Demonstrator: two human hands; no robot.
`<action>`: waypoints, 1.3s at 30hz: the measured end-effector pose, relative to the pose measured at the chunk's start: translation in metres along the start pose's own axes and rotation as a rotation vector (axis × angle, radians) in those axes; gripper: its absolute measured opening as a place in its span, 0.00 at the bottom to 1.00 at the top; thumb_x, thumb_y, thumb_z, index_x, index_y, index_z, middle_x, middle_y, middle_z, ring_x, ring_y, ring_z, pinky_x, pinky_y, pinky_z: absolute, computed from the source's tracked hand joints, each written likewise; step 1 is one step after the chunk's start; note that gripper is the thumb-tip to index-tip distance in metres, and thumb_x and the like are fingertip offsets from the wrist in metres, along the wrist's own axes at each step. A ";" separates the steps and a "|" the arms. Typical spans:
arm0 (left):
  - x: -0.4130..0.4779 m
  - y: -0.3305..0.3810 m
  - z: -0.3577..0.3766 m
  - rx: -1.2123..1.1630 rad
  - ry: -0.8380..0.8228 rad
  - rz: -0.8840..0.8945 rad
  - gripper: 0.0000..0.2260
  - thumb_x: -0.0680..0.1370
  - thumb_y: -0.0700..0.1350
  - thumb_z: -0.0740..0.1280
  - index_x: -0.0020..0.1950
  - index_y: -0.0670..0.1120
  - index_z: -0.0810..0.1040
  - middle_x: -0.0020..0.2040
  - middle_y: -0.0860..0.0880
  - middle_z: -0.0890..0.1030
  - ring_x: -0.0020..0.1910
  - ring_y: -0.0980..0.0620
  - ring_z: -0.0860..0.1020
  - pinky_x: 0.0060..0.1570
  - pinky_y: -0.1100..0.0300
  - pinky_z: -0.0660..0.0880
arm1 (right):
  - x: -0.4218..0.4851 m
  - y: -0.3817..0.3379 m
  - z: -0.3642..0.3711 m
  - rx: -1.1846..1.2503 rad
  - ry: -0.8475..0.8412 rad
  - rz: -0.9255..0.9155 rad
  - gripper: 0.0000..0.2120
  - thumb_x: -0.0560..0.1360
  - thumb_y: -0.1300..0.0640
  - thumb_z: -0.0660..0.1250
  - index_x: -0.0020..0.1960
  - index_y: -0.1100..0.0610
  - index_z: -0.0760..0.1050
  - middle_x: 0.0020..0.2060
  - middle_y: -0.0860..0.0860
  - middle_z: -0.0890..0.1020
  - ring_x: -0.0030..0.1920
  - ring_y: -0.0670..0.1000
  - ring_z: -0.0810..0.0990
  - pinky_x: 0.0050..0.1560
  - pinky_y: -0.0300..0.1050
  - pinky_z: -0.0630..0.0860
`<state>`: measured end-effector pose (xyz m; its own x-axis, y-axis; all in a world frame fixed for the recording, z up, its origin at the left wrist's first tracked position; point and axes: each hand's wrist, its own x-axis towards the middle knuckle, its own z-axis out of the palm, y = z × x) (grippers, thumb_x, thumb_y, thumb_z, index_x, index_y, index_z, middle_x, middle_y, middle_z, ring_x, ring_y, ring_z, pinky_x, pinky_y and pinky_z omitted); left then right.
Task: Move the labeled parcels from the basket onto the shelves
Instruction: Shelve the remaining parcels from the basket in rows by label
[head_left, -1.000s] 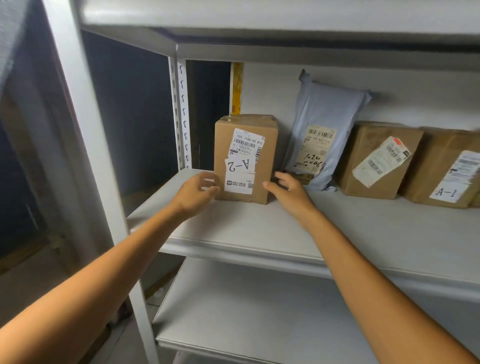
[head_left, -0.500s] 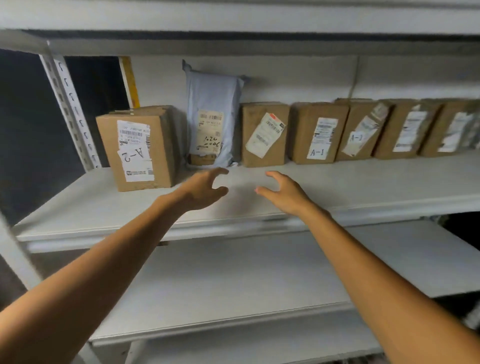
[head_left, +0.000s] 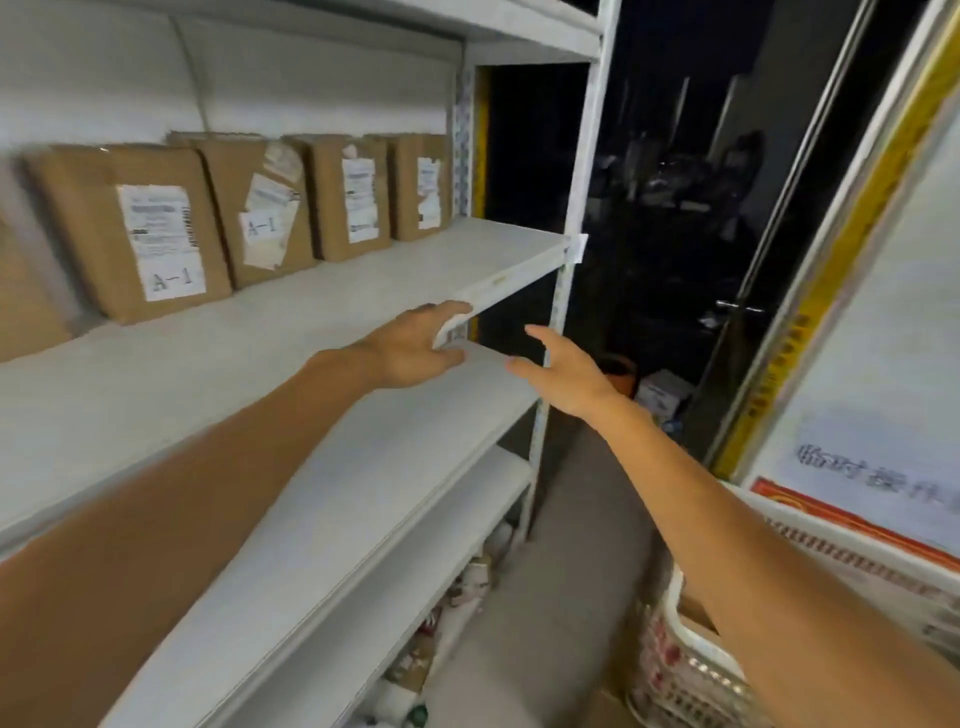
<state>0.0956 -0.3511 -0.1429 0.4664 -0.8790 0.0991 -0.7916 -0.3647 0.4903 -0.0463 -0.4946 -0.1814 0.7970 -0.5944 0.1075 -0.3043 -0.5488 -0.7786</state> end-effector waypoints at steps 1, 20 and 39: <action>0.018 0.014 0.009 -0.012 -0.045 0.037 0.26 0.80 0.47 0.64 0.76 0.51 0.60 0.74 0.45 0.65 0.71 0.47 0.65 0.70 0.57 0.62 | -0.004 0.014 -0.016 -0.011 0.033 0.049 0.30 0.78 0.48 0.65 0.77 0.52 0.58 0.75 0.52 0.63 0.74 0.54 0.63 0.63 0.41 0.63; 0.149 0.215 0.325 -0.067 -0.628 0.472 0.24 0.79 0.44 0.66 0.74 0.48 0.63 0.70 0.47 0.71 0.67 0.48 0.71 0.58 0.59 0.70 | -0.141 0.281 -0.158 0.024 0.384 0.595 0.27 0.78 0.50 0.66 0.73 0.57 0.63 0.65 0.55 0.75 0.57 0.51 0.77 0.51 0.40 0.76; 0.232 0.207 0.545 -0.084 -0.914 0.179 0.25 0.78 0.46 0.66 0.74 0.52 0.63 0.73 0.49 0.67 0.70 0.49 0.68 0.68 0.46 0.68 | -0.125 0.531 -0.186 0.328 0.252 0.873 0.25 0.79 0.52 0.65 0.72 0.60 0.66 0.71 0.56 0.69 0.71 0.53 0.67 0.62 0.42 0.64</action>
<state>-0.1753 -0.7982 -0.4904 -0.1789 -0.8334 -0.5229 -0.7741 -0.2088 0.5976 -0.4042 -0.8213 -0.4937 0.2122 -0.8446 -0.4916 -0.5452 0.3152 -0.7768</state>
